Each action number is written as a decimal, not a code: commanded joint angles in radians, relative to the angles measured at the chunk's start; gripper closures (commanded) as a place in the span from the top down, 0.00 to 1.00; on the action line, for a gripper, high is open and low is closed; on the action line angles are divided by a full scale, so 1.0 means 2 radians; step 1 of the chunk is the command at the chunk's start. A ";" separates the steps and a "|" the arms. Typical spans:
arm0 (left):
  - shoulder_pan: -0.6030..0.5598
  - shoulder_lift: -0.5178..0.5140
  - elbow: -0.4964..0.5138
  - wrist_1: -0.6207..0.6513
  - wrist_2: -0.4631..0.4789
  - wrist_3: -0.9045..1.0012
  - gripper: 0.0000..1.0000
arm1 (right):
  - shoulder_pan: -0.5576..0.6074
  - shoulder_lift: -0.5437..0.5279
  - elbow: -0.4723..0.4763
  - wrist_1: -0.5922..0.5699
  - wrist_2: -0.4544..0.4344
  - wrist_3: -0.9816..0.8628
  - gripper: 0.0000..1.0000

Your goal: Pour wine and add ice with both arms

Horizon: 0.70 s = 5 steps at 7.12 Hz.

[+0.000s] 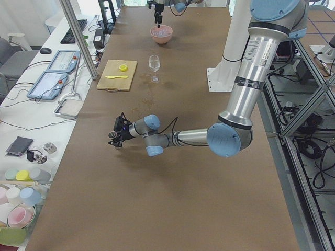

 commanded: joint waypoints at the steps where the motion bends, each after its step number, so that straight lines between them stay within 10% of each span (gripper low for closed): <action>1: 0.000 0.000 -0.007 -0.002 -0.015 -0.002 0.97 | 0.000 0.000 0.000 0.000 0.000 0.001 1.00; 5: -0.001 0.106 -0.106 0.000 -0.083 -0.001 0.98 | -0.001 0.002 -0.001 -0.001 0.000 0.001 1.00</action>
